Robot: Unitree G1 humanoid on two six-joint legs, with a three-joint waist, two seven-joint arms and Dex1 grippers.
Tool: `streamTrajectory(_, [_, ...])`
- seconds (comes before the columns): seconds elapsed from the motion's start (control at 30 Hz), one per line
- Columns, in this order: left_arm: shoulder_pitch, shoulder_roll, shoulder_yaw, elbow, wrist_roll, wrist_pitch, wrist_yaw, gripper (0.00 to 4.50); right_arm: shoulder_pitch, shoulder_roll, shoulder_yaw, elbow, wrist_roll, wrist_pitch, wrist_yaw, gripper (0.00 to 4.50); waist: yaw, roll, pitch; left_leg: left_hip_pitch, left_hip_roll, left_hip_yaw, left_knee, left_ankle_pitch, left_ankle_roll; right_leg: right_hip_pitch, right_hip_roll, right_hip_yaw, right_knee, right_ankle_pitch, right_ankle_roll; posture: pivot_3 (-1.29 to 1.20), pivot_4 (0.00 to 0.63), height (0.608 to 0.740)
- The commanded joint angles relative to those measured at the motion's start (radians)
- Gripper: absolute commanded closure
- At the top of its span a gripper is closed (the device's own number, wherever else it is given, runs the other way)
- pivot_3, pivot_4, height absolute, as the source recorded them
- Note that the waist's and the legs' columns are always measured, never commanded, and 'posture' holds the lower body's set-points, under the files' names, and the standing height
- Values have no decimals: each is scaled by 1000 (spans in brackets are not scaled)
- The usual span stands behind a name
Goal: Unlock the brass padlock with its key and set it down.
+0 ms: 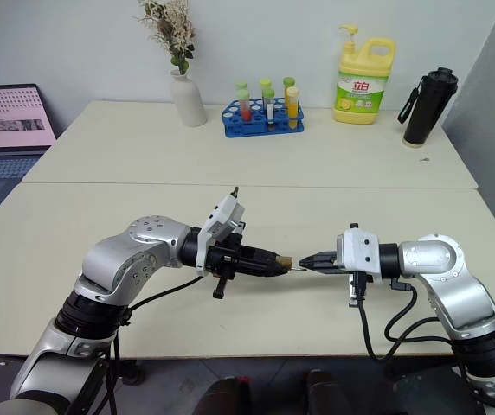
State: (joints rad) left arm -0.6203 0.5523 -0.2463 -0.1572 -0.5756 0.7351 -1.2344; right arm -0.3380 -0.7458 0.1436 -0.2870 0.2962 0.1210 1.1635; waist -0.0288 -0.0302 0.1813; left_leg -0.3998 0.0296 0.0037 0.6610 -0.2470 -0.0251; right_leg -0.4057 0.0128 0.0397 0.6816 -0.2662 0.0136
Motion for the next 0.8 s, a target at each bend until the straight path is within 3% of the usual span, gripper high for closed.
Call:
streamTrajectory(0.03, [-8,3,34,-38,-34,9,-1,4363,4,-4,-8,-19,6,-16,8,4500,0,0,0,0,0,0,0,0,0,0,0,0,0,0,0,0,150,740])
streamTrajectory(0.8, [-10,2,30,-11,-22,11,6,4363,39,-6,-21,-61,30,4,-1,4500,0,0,0,0,0,0,0,0,0,0,0,0,0,0,0,0,150,740])
